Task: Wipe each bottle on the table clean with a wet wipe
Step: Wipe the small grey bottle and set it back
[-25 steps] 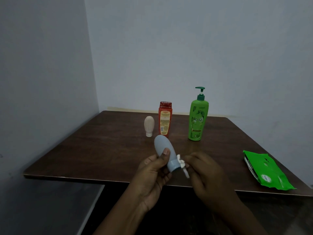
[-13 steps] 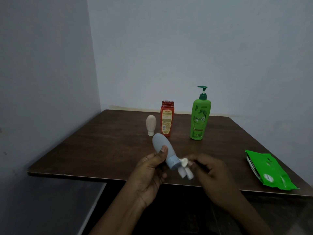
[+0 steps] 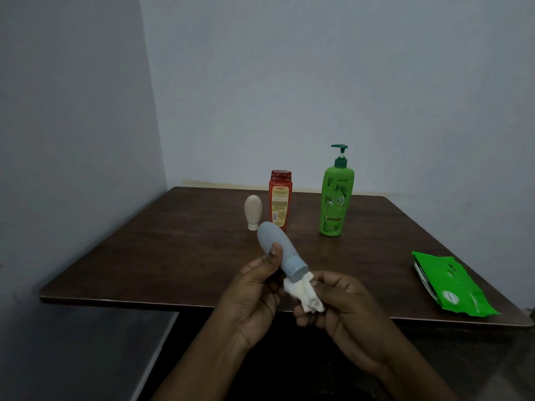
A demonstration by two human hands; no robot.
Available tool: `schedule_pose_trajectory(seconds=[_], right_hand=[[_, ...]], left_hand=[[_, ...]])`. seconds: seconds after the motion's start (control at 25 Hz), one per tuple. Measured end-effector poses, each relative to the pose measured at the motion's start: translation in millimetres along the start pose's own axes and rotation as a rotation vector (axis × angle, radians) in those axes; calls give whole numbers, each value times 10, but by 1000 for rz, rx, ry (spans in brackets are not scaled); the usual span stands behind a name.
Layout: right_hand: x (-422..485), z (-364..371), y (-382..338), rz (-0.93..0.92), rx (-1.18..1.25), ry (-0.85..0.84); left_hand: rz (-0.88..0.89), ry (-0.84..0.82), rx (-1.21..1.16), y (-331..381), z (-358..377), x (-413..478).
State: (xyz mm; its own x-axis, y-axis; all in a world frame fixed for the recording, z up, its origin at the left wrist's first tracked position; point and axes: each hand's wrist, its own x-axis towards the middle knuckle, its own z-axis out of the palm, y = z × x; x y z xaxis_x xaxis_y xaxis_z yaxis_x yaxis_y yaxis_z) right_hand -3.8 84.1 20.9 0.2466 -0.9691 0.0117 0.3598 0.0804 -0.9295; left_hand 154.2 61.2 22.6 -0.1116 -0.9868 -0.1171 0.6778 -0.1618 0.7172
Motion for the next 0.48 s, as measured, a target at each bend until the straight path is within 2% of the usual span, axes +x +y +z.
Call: schedule_pose_trajectory(seconds=[0.08, 0.12, 0.2, 0.24, 0.32, 0.48], right_hand=[[24, -81, -44, -94, -187, 14], [50, -134, -81, -240, -357, 89], [78, -208, -156, -658, -780, 299], [84, -203, -163, -849, -964, 325], [85, -178, -79, -1063, -1220, 226], [20, -102, 73, -1219, -1507, -58]], left_hand=[[0, -4, -29, 50, 20, -38], [2, 1, -23, 74, 34, -53], [16, 39, 56, 98, 60, -73], [26, 49, 106, 94, 79, -79], [48, 64, 180, 66, 124, -92], [94, 127, 243, 32, 151, -94]])
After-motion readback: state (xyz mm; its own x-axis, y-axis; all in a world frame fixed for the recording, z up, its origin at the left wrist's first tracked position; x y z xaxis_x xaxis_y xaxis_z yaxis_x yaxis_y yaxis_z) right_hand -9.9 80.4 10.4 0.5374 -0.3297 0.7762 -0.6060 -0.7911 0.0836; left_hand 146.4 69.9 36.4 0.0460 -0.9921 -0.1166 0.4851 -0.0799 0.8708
